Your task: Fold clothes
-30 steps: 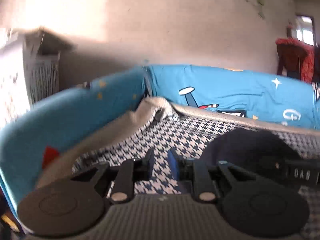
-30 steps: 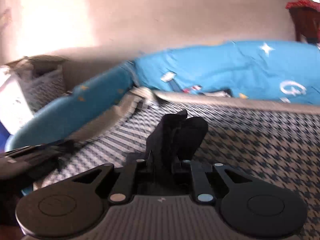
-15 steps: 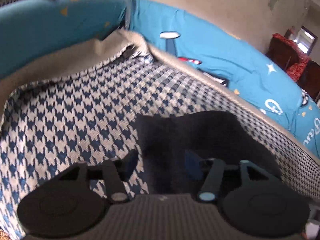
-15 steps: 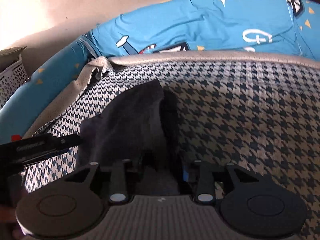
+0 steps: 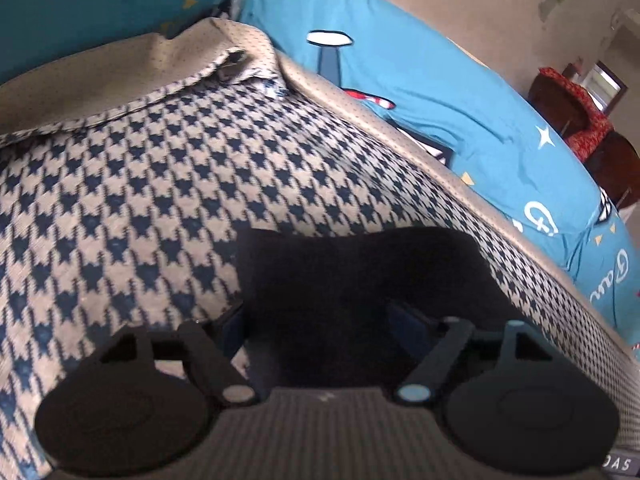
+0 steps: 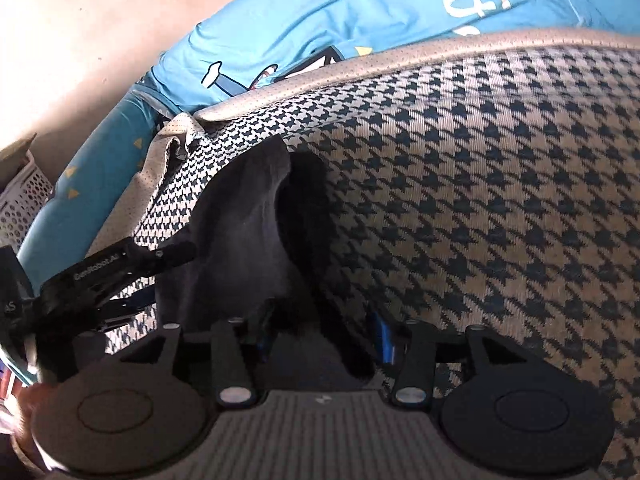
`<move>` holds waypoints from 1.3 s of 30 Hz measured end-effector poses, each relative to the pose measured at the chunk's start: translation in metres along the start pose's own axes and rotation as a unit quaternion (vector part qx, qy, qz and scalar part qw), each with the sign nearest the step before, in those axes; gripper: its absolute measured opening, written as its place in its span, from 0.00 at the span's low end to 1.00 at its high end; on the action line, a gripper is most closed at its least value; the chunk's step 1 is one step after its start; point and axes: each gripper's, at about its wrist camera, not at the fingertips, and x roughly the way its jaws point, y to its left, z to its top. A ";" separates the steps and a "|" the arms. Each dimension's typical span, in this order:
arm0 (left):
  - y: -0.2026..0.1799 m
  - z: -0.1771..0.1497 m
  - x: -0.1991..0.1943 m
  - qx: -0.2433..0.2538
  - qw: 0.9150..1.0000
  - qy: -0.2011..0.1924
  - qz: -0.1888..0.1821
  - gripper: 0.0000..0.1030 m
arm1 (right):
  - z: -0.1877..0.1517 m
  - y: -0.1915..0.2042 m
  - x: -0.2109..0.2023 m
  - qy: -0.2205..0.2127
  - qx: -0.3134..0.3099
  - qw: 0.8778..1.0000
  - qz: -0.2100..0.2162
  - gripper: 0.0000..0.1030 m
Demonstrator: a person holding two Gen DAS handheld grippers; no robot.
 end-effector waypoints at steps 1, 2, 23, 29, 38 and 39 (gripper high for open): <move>-0.002 -0.001 0.001 0.003 1.000 0.002 -0.005 0.73 | 0.000 -0.001 0.001 0.003 0.004 1.000 0.004 0.47; -0.003 -0.002 0.002 0.005 1.000 0.003 -0.010 0.71 | 0.001 -0.002 0.002 0.005 0.004 1.000 0.008 0.47; -0.023 -0.003 -0.043 0.053 0.991 -0.099 0.068 0.10 | -0.003 0.031 -0.006 -0.062 -0.091 0.994 0.007 0.16; -0.032 0.002 -0.069 0.077 0.983 -0.139 0.090 0.10 | -0.001 0.049 -0.018 -0.097 -0.115 0.988 0.027 0.16; -0.005 0.006 -0.113 0.075 0.967 -0.198 0.145 0.10 | -0.009 0.093 -0.013 -0.123 -0.149 0.979 0.072 0.16; 0.000 0.006 -0.116 0.069 0.966 -0.201 0.150 0.10 | -0.010 0.098 -0.010 -0.124 -0.152 0.977 0.078 0.16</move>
